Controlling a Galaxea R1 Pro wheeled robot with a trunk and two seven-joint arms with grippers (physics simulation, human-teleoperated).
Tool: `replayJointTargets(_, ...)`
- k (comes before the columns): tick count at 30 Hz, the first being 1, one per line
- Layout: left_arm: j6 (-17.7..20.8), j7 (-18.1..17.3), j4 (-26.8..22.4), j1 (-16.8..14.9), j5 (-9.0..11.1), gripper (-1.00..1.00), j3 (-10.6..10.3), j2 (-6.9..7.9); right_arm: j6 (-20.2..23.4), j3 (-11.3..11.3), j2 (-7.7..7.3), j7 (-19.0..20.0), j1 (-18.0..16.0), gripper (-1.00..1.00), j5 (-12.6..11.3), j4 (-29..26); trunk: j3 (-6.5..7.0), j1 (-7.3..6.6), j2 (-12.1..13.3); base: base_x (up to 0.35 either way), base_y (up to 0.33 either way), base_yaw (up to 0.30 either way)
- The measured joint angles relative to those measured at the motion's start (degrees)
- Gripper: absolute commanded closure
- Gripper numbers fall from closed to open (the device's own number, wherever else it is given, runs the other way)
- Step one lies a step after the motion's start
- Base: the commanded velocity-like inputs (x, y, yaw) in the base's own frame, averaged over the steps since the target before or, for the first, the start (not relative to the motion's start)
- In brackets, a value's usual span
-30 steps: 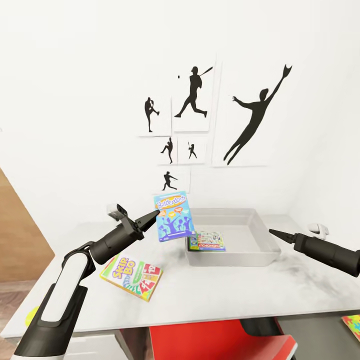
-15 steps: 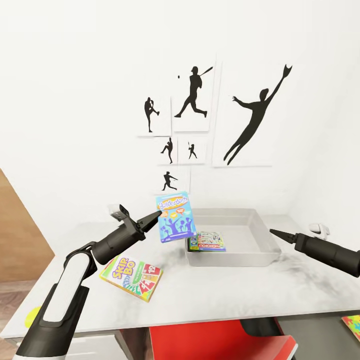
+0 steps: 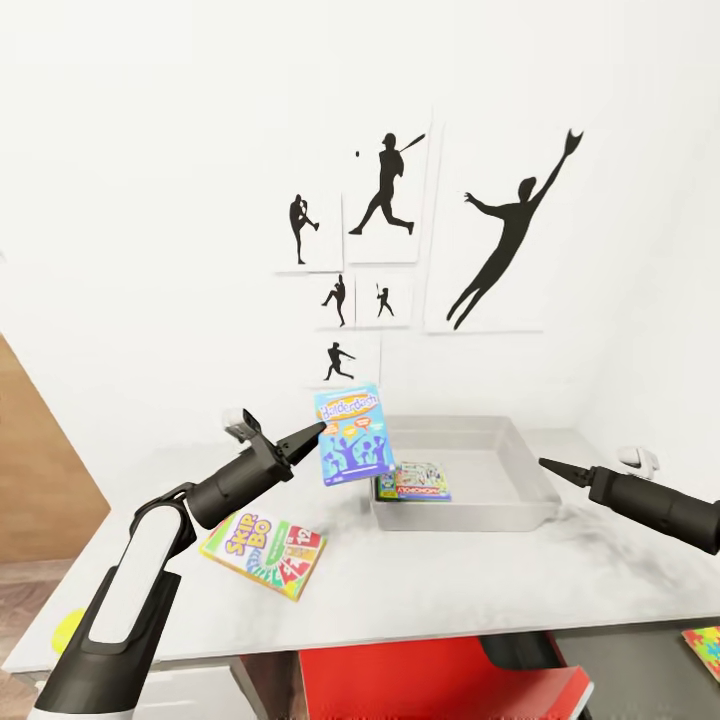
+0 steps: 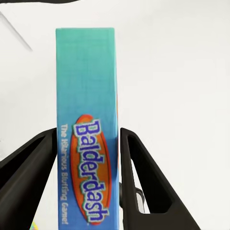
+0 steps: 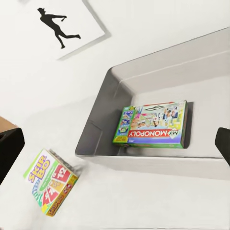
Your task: Put all the toys in the child's room - the three board games (two on the bed and one on the table), the two jigsaw puzzles on the table, and the tennis ball on the table - inside the toy box on the table in the child's room.
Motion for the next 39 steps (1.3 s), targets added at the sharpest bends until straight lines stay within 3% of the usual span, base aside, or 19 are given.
replayJointTargets(12,0.0,0.7,0.0,-0.3,0.0,1.0,0.0,-0.12,0.0,-0.3,0.0,0.0,0.0,-1.0,-0.1,0.0,0.0,-0.01,0.0,-0.143,0.0,-0.022)
replayJointTargets(18,0.1,5.6,0.2,-3.4,0.4,1.0,0.0,-0.68,0.0,-0.4,-0.07,0.0,0.0,-1.0,-0.1,0.0,0.0,-0.01,0.0,-0.025,0.0,-0.201)
replayJointTargets(19,0.1,8.8,0.4,-4.9,0.2,1.0,0.0,-1.34,0.0,-0.4,-0.07,0.0,0.0,-1.0,-0.1,0.0,0.0,-0.01,0.0,-0.013,0.0,-0.24)
replayJointTargets(20,0.2,8.9,0.4,-5.0,0.6,1.0,0.0,-1.37,0.0,-0.4,-0.07,0.0,0.0,-1.0,-0.1,0.0,0.0,-0.01,0.0,-0.008,0.0,-0.255)
replayJointTargets(22,0.1,13.9,0.8,-7.2,0.6,1.0,0.2,-2.37,0.0,-0.4,-0.08,0.0,0.0,-1.0,-0.1,0.0,0.0,-0.01,0.0,-0.006,0.0,-0.262)
replayJointTargets(26,0.2,18.6,3.0,-11.4,0.8,1.0,0.5,-3.15,0.0,-0.4,-0.08,0.0,-0.1,-1.0,-0.1,0.0,0.0,-0.01,0.0,-0.003,0.0,-0.271)
replayJointTargets(30,0.2,20.2,6.7,-15.2,0.7,1.0,0.6,-3.53,0.0,-0.4,-0.08,0.0,0.0,-1.0,-0.1,0.0,0.0,-0.01,0.0,-0.001,0.0,-0.276)
replayJointTargets(39,0.0,21.7,21.4,-25.1,-0.2,1.0,0.3,-4.65,0.0,-0.5,-0.09,0.0,0.0,-1.0,-0.1,0.0,0.0,-0.01,0.0,0.0,0.0,-0.28)
